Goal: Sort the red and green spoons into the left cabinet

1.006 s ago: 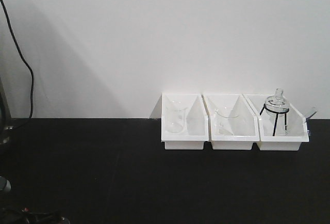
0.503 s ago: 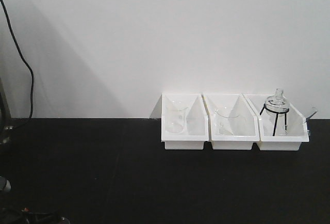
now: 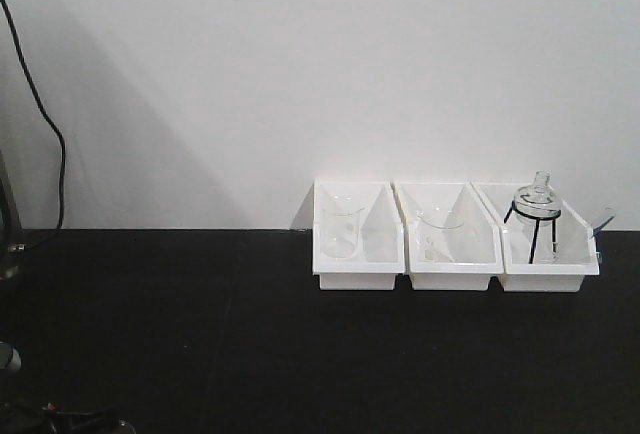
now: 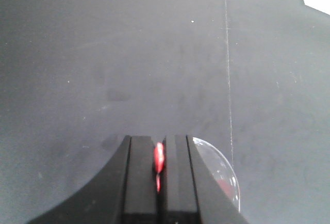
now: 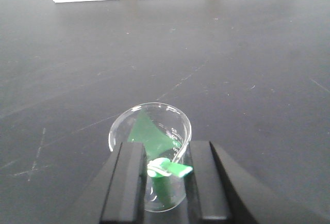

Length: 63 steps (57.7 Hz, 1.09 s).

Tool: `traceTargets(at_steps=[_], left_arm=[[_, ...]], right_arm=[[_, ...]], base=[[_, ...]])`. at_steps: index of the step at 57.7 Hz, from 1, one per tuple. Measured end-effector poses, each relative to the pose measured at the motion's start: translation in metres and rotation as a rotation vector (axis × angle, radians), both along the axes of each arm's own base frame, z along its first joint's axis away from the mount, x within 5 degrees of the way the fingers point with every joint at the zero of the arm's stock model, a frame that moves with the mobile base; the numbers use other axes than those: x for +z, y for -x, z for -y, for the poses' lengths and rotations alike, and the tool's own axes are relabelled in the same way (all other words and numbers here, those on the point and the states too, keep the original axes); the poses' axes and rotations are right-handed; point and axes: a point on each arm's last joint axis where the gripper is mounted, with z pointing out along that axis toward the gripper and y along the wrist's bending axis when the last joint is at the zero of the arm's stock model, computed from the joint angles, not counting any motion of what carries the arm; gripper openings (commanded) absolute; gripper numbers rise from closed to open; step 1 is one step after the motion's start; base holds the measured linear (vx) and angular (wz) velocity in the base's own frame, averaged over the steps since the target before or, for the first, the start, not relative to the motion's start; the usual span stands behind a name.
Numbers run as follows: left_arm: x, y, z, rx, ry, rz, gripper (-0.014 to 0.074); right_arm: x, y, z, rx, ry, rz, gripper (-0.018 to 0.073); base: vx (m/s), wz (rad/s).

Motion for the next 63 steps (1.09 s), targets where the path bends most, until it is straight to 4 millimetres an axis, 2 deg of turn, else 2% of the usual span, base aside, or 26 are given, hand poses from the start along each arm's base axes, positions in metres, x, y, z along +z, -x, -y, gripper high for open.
traceTargets(at_steps=[21,49,63], left_arm=[[-0.0001,0.0001,0.0000,0.000,0.000,-0.001,-0.0006],[-0.0006,0.0005,0.0001,-0.002,0.000,-0.008,-0.0006],[-0.0006,0.0005,0.0001,-0.002,0.000,-0.009,-0.0006]], right_arm=[[0.0000,0.0000,0.0000,0.000,0.000,0.000,0.0260],[0.0000,-0.0001,0.0009,-0.010,0.000,0.000,0.0006],[0.0000,-0.0001,0.0009,-0.009,0.003,0.000,-0.0007]], base=[[0.00,0.00],[0.00,0.00],[0.00,0.00]])
